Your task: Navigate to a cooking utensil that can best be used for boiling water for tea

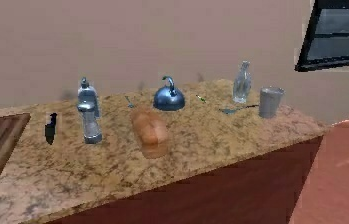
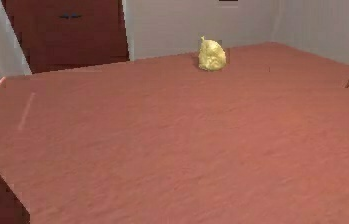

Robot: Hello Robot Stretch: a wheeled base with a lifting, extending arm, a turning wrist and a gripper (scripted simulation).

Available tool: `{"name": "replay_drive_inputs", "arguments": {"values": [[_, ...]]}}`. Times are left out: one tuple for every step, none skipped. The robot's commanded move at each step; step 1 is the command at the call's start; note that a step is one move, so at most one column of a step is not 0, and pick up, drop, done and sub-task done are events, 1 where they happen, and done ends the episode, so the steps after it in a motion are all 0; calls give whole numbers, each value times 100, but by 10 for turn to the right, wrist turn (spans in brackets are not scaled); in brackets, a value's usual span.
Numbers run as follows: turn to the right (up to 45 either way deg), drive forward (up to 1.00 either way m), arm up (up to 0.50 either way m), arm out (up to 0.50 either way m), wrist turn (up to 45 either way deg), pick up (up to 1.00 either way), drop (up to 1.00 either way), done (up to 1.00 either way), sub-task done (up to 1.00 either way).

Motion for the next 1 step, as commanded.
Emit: {"name": "replay_drive_inputs", "arguments": {"values": [[0, 0, 0, 0, 0, 0, 0, 100, 0]]}}
